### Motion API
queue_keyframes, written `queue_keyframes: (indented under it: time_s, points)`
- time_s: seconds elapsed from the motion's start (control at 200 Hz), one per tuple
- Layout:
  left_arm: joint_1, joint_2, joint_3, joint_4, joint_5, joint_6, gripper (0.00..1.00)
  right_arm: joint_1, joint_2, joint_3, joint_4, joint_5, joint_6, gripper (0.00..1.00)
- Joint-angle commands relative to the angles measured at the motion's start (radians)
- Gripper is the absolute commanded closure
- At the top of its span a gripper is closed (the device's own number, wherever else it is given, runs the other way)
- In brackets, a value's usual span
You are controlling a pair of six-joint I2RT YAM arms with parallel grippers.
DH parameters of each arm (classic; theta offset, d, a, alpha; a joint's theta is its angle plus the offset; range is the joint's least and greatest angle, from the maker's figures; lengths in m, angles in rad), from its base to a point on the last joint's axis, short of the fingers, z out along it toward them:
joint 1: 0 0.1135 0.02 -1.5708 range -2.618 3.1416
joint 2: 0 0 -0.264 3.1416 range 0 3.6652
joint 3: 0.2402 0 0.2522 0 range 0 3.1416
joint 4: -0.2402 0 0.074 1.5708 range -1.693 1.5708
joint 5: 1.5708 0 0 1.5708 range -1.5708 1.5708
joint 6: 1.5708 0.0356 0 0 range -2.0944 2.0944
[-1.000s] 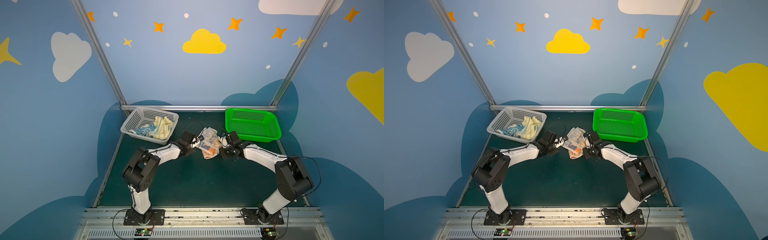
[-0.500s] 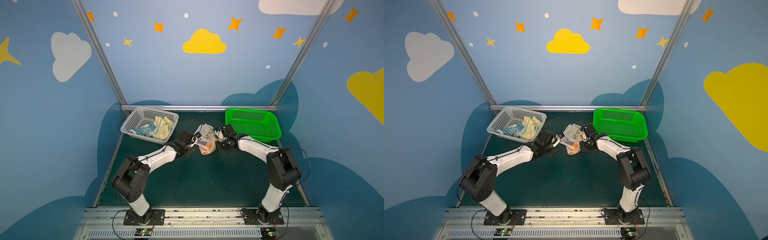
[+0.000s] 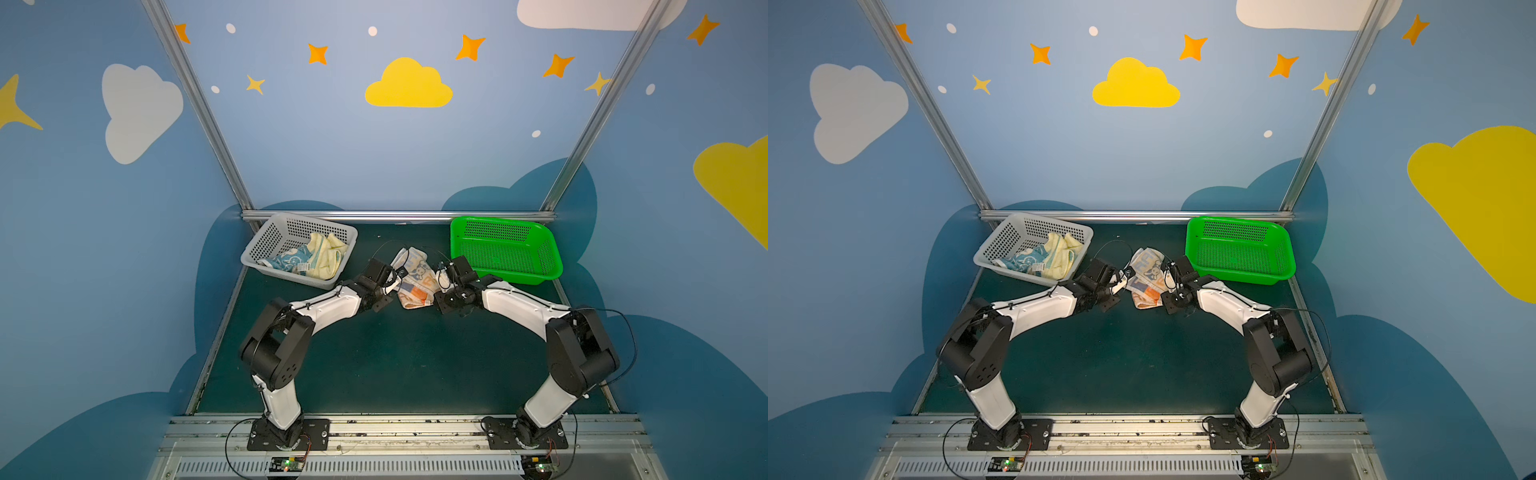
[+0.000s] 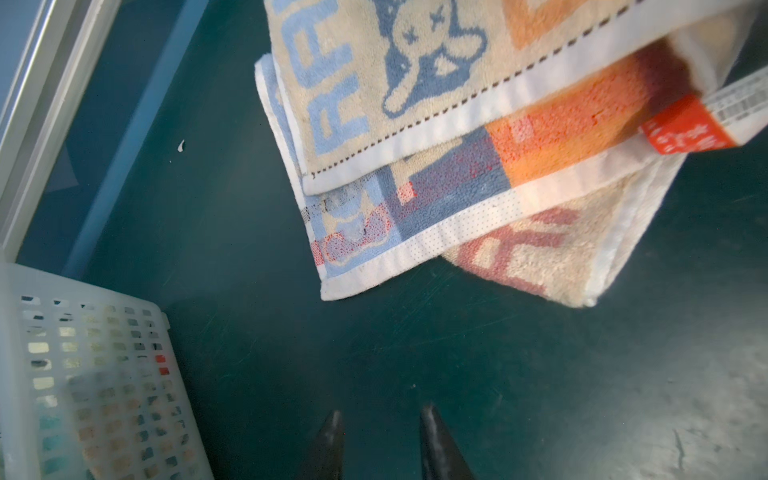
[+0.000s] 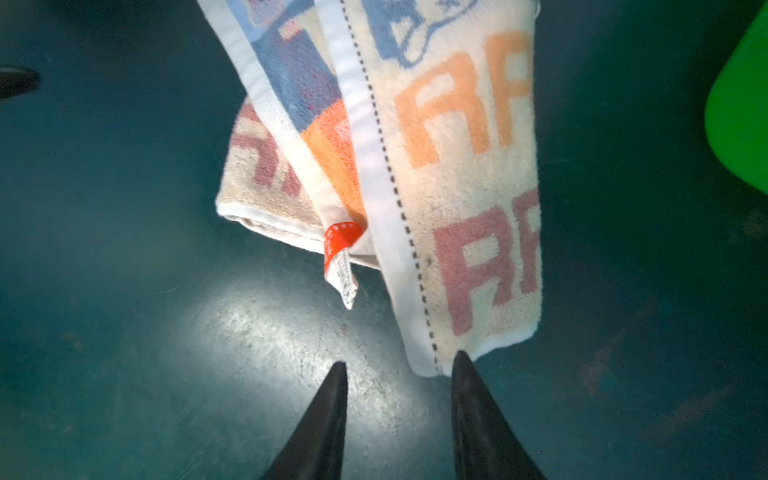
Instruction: Fold and stack the towels
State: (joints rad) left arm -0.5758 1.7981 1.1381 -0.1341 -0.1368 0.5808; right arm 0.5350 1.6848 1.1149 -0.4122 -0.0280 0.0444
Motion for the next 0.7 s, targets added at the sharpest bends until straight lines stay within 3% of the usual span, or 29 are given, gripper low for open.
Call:
queue_keyframes:
  time_s: [0.0, 0.34, 0.696]
  points:
    - [0.016, 0.043, 0.043, 0.002, -0.020, 0.060, 0.68, 0.002, 0.007, 0.040, -0.017, 0.004, -0.009, 0.63]
    - [0.024, 0.130, 0.127, 0.000, -0.025, 0.086, 0.68, 0.006, 0.045, 0.065, 0.006, 0.029, 0.013, 0.64]
    - [0.046, -0.025, 0.010, 0.067, 0.075, -0.089, 0.66, 0.025, 0.219, 0.260, 0.022, -0.001, -0.082, 0.63]
